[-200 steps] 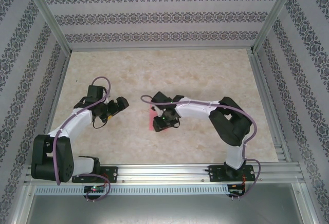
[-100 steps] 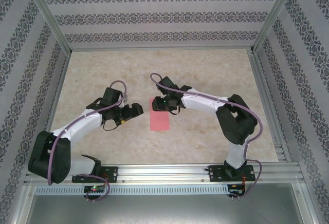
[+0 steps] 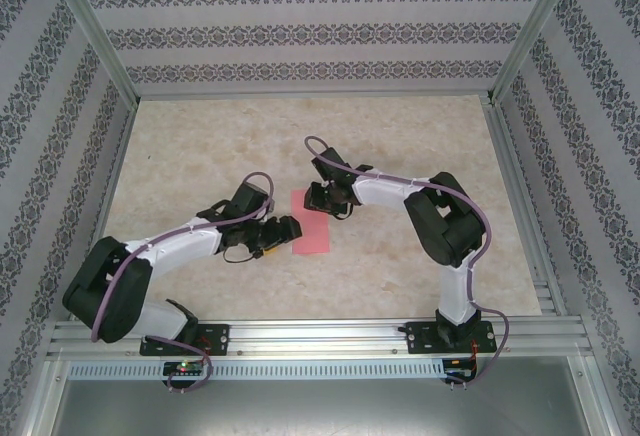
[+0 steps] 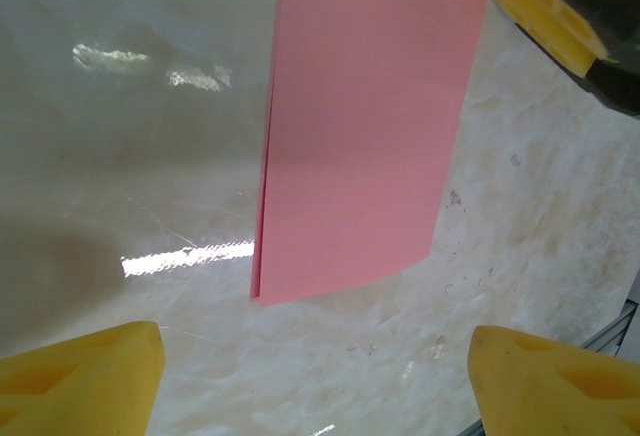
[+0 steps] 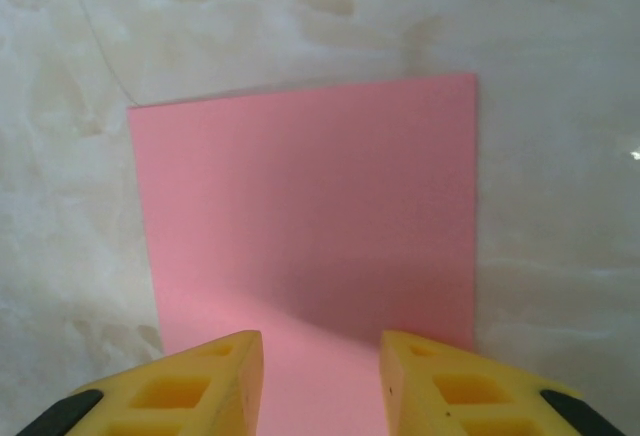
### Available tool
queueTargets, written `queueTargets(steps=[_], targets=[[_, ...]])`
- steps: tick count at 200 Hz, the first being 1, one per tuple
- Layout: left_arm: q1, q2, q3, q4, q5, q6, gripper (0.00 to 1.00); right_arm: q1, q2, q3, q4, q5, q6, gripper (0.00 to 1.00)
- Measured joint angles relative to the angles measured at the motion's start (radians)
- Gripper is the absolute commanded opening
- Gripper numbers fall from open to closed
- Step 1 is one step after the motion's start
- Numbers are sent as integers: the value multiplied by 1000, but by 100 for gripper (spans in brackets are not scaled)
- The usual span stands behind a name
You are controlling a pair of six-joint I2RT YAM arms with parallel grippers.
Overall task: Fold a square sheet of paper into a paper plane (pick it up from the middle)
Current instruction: Rotate the square sheet of paper at the center of the table, then fold the triangle a second time at the center of the table.
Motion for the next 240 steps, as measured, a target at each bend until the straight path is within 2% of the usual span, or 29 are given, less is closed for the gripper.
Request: queueTargets(steps=[64,113,240], targets=[[-59,76,40,5,-16,-21,80,-24,2,-20,33,-45,27,36],[-66,106,74,6,-19,-27,82,-39,-1,-40,66,-89,47,36],[-85,151,101,6,-17,-31,82,-44,-2,-46,74,-103,48,36]])
